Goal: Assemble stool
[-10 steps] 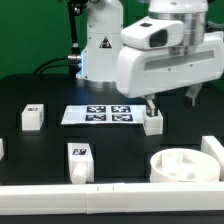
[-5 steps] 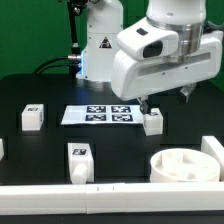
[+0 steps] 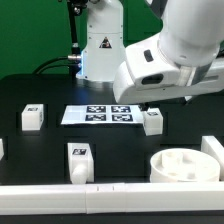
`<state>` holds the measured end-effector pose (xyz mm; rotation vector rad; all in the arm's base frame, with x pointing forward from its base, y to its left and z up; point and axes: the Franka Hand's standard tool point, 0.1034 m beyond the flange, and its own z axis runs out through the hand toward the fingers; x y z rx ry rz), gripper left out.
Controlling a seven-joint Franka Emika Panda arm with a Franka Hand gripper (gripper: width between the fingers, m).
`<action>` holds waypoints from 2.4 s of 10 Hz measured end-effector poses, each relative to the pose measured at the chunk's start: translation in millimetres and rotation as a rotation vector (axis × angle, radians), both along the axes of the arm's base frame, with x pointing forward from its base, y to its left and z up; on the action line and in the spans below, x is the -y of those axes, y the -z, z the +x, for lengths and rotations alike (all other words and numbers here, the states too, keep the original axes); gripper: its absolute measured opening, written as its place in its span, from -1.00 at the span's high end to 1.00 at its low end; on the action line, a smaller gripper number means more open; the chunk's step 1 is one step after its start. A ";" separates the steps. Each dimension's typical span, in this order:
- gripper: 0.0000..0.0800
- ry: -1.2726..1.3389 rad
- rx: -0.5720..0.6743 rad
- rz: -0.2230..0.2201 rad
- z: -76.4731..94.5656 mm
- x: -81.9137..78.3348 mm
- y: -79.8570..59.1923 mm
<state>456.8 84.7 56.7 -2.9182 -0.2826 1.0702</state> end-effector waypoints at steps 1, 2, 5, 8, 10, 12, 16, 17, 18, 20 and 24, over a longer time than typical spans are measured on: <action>-0.62 0.011 -0.084 -0.016 -7.9 0.8 0.0; -0.62 0.063 -0.195 -0.062 -14.9 3.1 7.8; -0.62 0.065 -0.213 -0.056 -4.4 3.5 20.2; -0.62 0.174 -0.253 -0.126 -19.1 6.0 34.9; -0.62 0.181 -0.286 -0.142 -31.7 10.5 44.3; -0.62 0.178 -0.299 -0.145 -38.4 9.2 48.7; -0.19 0.177 -0.297 -0.143 -37.6 9.3 48.5; 0.16 0.172 -0.298 -0.141 -37.1 9.4 47.5; 0.20 0.152 -0.295 -0.133 -32.6 9.5 42.0; 0.20 0.149 -0.251 -0.119 -12.6 5.0 8.4; 0.20 0.088 -0.025 -0.018 28.8 3.4 -40.6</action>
Offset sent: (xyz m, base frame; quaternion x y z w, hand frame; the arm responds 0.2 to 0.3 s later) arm 0.0002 -0.0135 -0.0160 0.0353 0.0403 0.0065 0.9985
